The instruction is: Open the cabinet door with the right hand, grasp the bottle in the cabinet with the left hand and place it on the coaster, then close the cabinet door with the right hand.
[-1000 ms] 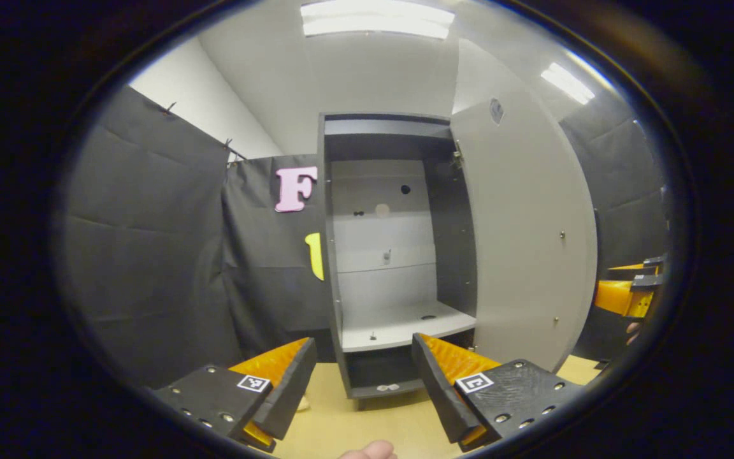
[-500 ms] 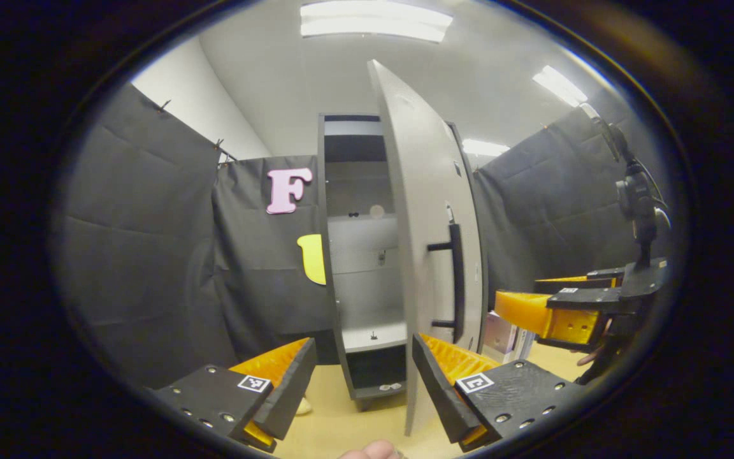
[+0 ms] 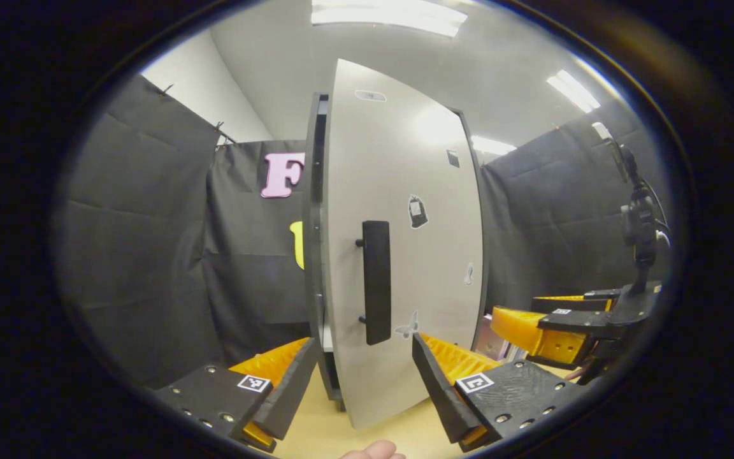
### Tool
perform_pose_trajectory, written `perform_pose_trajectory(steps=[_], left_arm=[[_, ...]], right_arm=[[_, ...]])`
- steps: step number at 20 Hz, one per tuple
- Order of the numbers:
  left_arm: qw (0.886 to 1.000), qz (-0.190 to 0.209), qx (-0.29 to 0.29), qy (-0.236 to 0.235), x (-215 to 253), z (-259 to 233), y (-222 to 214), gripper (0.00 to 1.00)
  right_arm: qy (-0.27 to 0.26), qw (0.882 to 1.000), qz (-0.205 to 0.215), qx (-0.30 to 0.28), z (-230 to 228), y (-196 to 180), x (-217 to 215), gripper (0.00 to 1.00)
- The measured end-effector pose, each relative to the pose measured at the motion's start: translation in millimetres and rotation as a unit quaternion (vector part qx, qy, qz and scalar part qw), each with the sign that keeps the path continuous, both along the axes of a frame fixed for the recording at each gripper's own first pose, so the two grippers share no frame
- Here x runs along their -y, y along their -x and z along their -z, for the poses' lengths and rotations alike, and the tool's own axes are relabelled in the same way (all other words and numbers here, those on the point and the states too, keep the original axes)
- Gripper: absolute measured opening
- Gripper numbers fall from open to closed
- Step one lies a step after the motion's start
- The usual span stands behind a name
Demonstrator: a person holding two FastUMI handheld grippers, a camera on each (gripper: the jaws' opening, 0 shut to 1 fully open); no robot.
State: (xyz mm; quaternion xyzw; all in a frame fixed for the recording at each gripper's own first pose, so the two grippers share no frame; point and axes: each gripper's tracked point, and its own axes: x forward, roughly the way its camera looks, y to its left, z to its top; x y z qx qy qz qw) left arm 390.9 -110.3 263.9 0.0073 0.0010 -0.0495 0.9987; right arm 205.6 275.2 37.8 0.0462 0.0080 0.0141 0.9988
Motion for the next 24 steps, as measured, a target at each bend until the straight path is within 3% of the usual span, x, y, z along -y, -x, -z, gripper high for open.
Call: perform_pose_trajectory(steps=[3, 4, 7, 8, 9, 11, 13, 15, 18, 19, 24], left_arm=[[0.999, 0.019, -0.028, 0.004, 24, 19, -10, 0.87], [1.000, 0.011, -0.030, 0.003, 24, 22, -9, 0.87], [1.000, -0.015, -0.018, -0.004, 17, 25, -18, 0.90], [1.000, -0.024, -0.015, -0.007, 15, 27, -23, 0.86], [0.999, -0.034, -0.016, -0.007, 12, 28, -27, 0.94], [0.999, -0.037, -0.026, 0.000, 15, 33, -31, 0.86], [0.999, -0.038, -0.028, 0.000, 17, 32, -36, 0.90], [0.999, -0.043, -0.020, -0.002, 16, 28, -37, 0.86], [0.999, -0.046, -0.012, 0.002, 21, 22, -36, 0.93], [0.999, -0.051, -0.011, 0.000, 22, 21, -37, 0.86], [0.998, -0.061, 0.002, -0.003, 29, 14, -35, 0.86]], right_arm=[[0.011, 1.000, -0.006, -0.004, 4, -15, 6, 0.94], [0.013, 1.000, -0.008, -0.008, 7, -18, 8, 0.91], [0.006, 1.000, -0.025, -0.012, 20, -33, 7, 0.94], [0.006, 1.000, -0.025, -0.016, 24, -37, 8, 0.94], [0.007, 1.000, -0.023, -0.020, 26, -40, 9, 0.94], [0.004, 1.000, -0.026, -0.015, 24, -43, 7, 0.94], [0.007, 1.000, -0.029, -0.002, 16, -44, 8, 0.94], [0.011, 1.000, -0.029, 0.004, 13, -46, 9, 0.94], [0.000, 1.000, -0.030, 0.004, 13, -49, 13, 0.94], [-0.003, 1.000, -0.030, 0.003, 12, -49, 14, 0.94], [-0.002, 0.999, -0.029, 0.013, 10, -49, 18, 0.94]])
